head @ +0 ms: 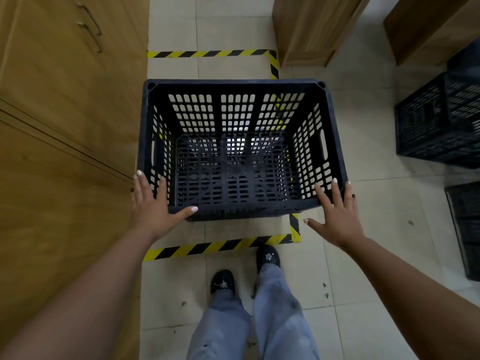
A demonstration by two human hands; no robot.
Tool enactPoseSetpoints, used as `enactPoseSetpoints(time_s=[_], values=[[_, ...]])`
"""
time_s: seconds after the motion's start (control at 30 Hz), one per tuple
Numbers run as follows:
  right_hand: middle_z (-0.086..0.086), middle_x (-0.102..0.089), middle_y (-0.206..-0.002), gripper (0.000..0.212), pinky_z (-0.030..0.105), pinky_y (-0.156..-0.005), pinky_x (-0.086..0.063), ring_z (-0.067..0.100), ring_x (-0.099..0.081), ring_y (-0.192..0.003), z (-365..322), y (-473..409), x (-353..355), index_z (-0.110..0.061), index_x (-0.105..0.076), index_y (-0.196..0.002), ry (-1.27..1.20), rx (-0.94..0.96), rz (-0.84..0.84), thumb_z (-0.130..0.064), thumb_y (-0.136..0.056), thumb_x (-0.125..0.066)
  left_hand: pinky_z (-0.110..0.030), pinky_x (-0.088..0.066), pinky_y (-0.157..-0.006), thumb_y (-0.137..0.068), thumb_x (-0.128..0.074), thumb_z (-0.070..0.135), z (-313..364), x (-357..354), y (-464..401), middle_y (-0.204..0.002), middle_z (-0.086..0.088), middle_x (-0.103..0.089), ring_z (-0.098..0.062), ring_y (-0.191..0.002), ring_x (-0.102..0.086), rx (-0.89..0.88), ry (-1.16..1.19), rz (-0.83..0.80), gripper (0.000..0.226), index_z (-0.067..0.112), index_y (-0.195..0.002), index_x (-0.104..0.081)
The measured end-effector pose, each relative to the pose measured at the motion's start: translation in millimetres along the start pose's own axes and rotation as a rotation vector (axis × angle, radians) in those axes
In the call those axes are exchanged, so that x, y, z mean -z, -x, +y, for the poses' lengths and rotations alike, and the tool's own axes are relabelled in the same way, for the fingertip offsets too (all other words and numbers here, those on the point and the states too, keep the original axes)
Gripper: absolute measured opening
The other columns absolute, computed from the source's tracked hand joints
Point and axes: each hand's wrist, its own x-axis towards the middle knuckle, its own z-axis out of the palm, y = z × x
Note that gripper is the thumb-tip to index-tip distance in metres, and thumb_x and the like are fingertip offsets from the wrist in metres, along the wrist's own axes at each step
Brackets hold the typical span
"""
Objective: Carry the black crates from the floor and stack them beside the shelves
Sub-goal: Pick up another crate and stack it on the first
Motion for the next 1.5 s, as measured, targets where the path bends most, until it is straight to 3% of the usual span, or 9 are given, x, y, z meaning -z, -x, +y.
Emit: enactPoseSetpoints(time_s=[0.13, 0.2, 0.43, 0.6, 0.77, 0.93, 1.1, 1.5], values=[[0.014, 0.008, -0.161, 0.097, 0.052, -0.118, -0.01, 0.038, 0.014, -0.146, 4, 11, -5, -0.025, 0.001, -0.153, 0.009, 0.016, 0.002, -0.038, -0.084, -0.066, -0.047, 0.007, -0.117, -0.067, -0.031, 0.088, -3, 0, 4, -0.151, -0.014, 0.037, -0.026, -0.138, 0.037, -0.017, -0.004, -0.013, 0.114, 0.023, -0.153, 0.007], [0.015, 0.008, -0.161, 0.098, 0.051, -0.118, -0.011, 0.039, 0.013, -0.146, 4, 14, -5, -0.024, 0.001, -0.153, 0.02, 0.018, -0.006, -0.034, -0.082, -0.067, -0.047, 0.006, -0.117, -0.069, -0.03, 0.086, -3, -2, 6, -0.152, -0.015, 0.036, -0.027, -0.138, 0.037, -0.017, -0.002, -0.015, 0.112, 0.022, -0.154, 0.004], [0.015, 0.023, -0.158, 0.106, 0.049, -0.118, -0.005, 0.037, 0.023, -0.144, -1, 12, -2, -0.026, 0.017, -0.15, 0.09, -0.009, -0.081, -0.043, -0.084, -0.064, -0.049, 0.008, -0.116, -0.067, -0.023, 0.087, -1, -2, 2, -0.15, -0.017, 0.039, -0.029, -0.136, 0.039, 0.015, -0.047, -0.062, 0.11, 0.023, -0.154, -0.001], [0.015, 0.021, -0.158, 0.1, 0.051, -0.119, -0.004, 0.038, 0.02, -0.145, -5, 12, 2, -0.027, 0.015, -0.151, 0.122, -0.02, -0.086, -0.049, -0.086, -0.058, -0.049, 0.005, -0.117, -0.069, -0.029, 0.085, 2, 5, 5, -0.151, -0.018, 0.036, -0.031, -0.139, 0.036, 0.013, -0.028, -0.079, 0.111, 0.023, -0.153, 0.007], [0.015, 0.02, -0.158, 0.093, 0.054, -0.117, 0.001, 0.041, 0.021, -0.143, -8, 4, 13, -0.035, 0.015, -0.15, 0.115, -0.006, -0.117, -0.073, -0.084, -0.038, -0.048, 0.007, -0.117, -0.07, -0.017, 0.087, 7, -2, 10, -0.151, -0.019, 0.036, -0.031, -0.139, 0.036, 0.049, -0.039, -0.086, 0.109, 0.022, -0.152, 0.013], [0.014, 0.023, -0.158, 0.106, 0.054, -0.114, 0.01, 0.042, 0.031, -0.139, -15, -4, 5, -0.04, 0.017, -0.148, 0.046, -0.039, -0.135, -0.09, -0.058, -0.009, -0.047, 0.016, -0.114, -0.07, -0.009, 0.086, 6, -10, 5, -0.146, -0.019, 0.044, -0.029, -0.128, 0.048, 0.057, -0.033, -0.095, 0.102, 0.028, -0.151, 0.014], [0.015, 0.018, -0.159, 0.111, 0.054, -0.114, 0.013, 0.041, 0.032, -0.139, -20, -11, 3, -0.038, 0.003, -0.151, -0.001, -0.078, -0.117, -0.092, -0.055, -0.013, -0.048, 0.017, -0.113, -0.07, -0.01, 0.086, 7, -6, 5, -0.143, -0.018, 0.048, -0.028, -0.126, 0.051, 0.051, -0.006, -0.144, 0.098, 0.033, -0.152, 0.005], [0.016, 0.019, -0.159, 0.115, 0.056, -0.114, 0.011, 0.042, 0.035, -0.137, -20, -12, 14, -0.035, 0.003, -0.152, 0.036, -0.078, -0.184, -0.092, -0.053, -0.01, -0.049, 0.017, -0.113, -0.07, -0.01, 0.084, 16, -2, 12, -0.142, -0.018, 0.05, -0.029, -0.119, 0.055, 0.087, 0.025, -0.19, 0.096, 0.036, -0.152, 0.004]])
